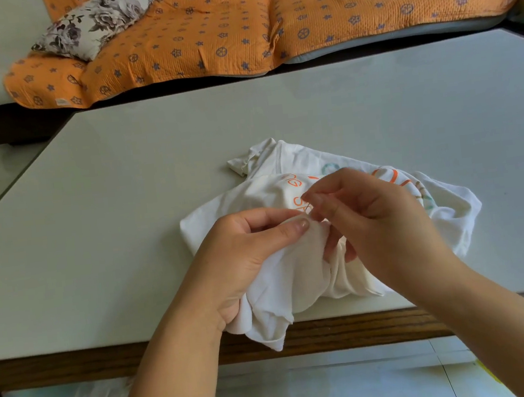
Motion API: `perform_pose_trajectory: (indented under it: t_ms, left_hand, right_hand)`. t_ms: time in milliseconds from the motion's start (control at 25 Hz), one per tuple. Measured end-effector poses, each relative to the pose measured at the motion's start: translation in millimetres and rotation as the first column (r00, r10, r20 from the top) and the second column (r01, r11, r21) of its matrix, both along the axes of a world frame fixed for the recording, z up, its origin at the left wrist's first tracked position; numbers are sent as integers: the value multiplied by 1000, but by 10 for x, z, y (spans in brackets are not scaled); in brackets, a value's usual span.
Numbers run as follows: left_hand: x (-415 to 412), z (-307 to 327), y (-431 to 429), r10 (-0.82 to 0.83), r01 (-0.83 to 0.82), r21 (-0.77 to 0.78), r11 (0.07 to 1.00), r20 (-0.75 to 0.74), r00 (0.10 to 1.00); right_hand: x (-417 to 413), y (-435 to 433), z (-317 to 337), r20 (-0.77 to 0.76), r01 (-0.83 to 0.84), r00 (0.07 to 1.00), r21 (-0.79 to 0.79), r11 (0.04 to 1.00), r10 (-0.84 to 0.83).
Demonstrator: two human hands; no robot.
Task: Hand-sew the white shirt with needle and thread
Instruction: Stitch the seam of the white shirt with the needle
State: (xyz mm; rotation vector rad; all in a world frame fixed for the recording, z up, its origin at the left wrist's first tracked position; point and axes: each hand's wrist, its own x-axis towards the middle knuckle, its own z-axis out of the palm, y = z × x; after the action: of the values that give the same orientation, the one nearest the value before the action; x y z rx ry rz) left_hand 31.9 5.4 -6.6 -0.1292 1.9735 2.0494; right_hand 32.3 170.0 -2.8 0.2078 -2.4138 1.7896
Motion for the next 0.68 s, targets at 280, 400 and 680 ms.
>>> perform_pose_trajectory:
  t_ms: [280,400,680]
  left_hand:
    - [-7,-9,22,45,-45,9,999,11,999]
    - [-13,-17,18,50,-50,0,999,1,999]
    - [-24,-29,-17,72,-74,-52,996,-35,997]
  right_hand:
    - [-182,129,110,345,124,910,-756,643,230]
    - [-279,213,100,372,229,890,-866,445,264]
    - [-436,462,27,256,283,959,-824,491,-123]
